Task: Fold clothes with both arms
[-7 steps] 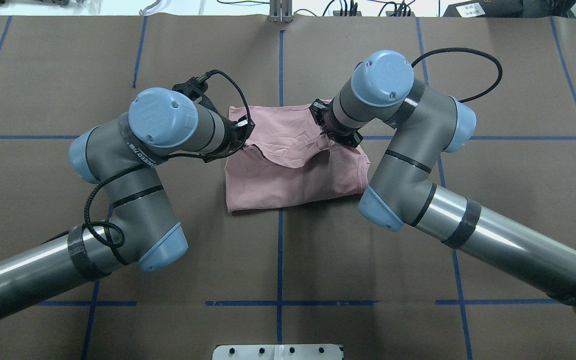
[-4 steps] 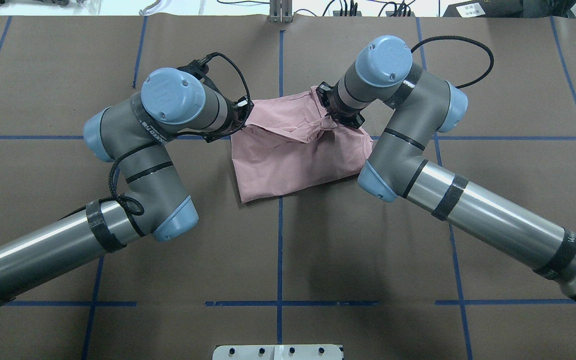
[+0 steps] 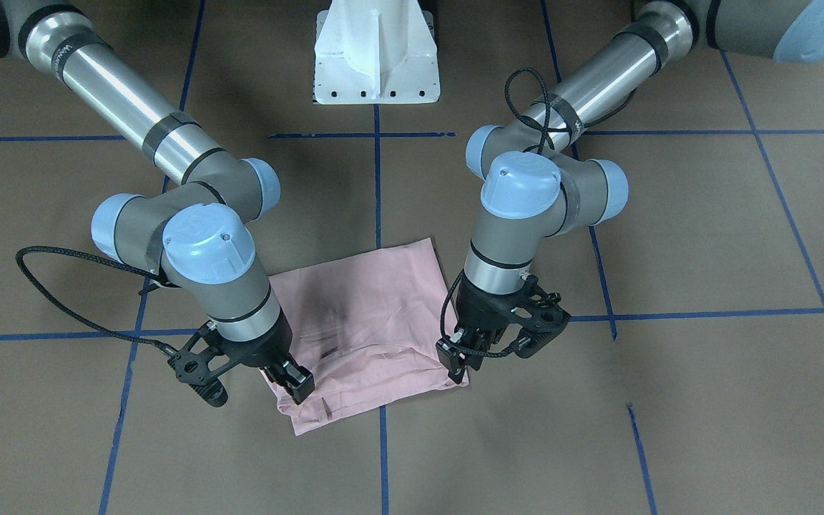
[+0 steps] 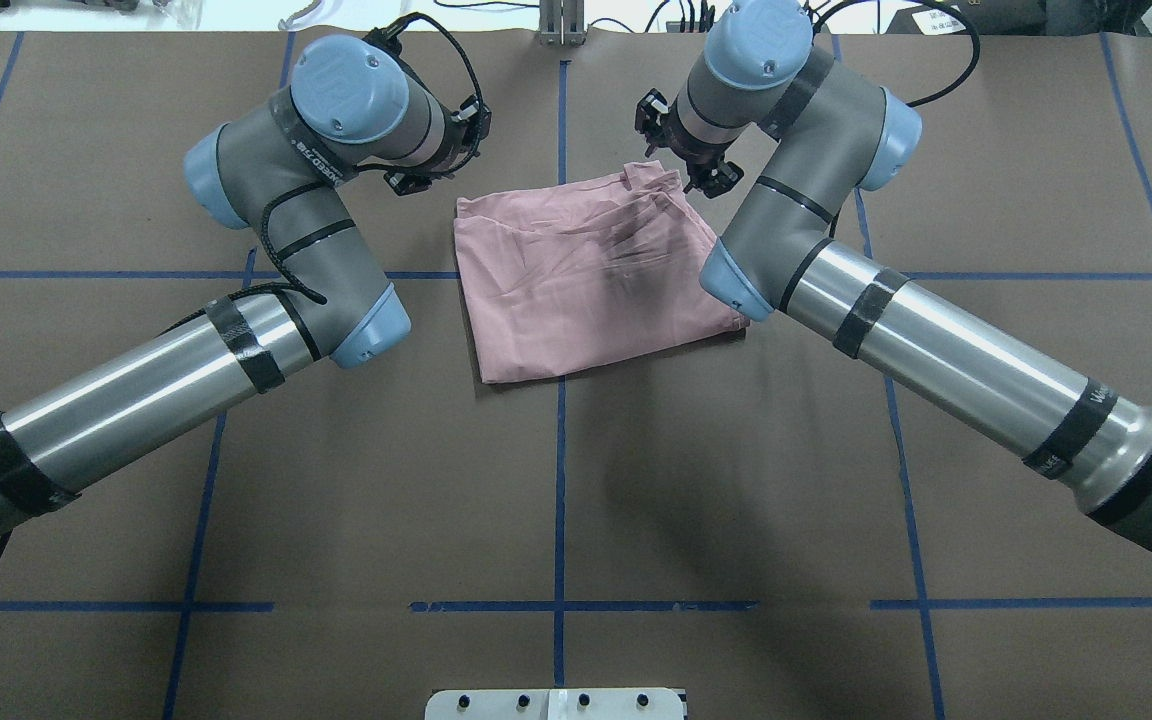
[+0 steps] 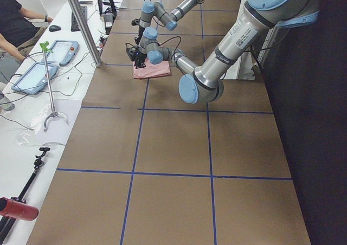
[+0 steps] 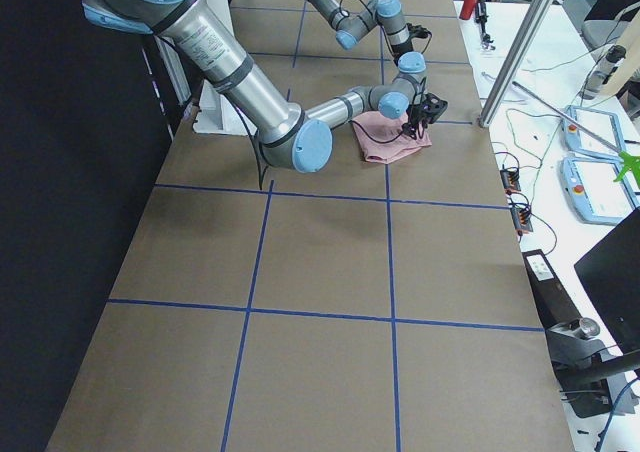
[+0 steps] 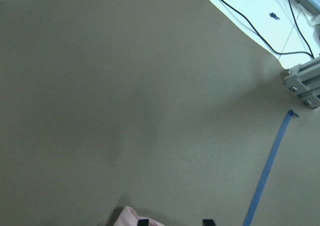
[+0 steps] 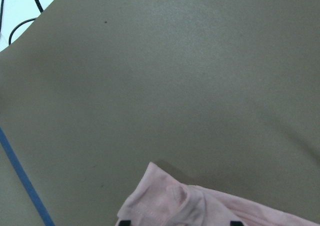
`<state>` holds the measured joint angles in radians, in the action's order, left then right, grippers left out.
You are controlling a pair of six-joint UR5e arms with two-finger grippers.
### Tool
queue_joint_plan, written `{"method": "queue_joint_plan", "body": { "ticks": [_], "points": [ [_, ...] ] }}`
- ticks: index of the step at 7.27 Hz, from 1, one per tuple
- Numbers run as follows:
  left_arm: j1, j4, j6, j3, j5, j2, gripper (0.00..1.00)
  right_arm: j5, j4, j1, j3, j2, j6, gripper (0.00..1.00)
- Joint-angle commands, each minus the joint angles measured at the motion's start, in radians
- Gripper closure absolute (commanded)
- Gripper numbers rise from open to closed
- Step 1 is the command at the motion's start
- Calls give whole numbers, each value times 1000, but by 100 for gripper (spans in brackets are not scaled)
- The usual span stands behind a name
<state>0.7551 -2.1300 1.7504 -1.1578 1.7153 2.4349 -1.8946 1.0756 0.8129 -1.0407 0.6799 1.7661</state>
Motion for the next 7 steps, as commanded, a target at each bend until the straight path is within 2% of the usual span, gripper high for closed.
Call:
{"method": "queue_joint_plan", "body": {
  "ticks": [1, 2, 3, 4, 5, 7],
  "points": [
    [9, 2, -46, 3, 7, 3, 0, -18, 1, 40, 14, -8, -34, 0],
    [35, 8, -89, -5, 67, 0, 0, -90, 9, 101, 13, -6, -130, 0],
    [90, 16, -153, -63, 143, -35, 0, -186, 39, 185, 11, 3, -252, 0],
    [142, 47, -239, -166, 194, -119, 0, -257, 117, 271, 2, 12, -402, 0],
    [203, 117, -353, -274, 237, -185, 0, -302, 233, 354, -22, 39, -603, 0],
    [303, 325, -624, -510, 270, -322, 0, -305, 413, 481, -128, 160, -1028, 0]
  ]
}}
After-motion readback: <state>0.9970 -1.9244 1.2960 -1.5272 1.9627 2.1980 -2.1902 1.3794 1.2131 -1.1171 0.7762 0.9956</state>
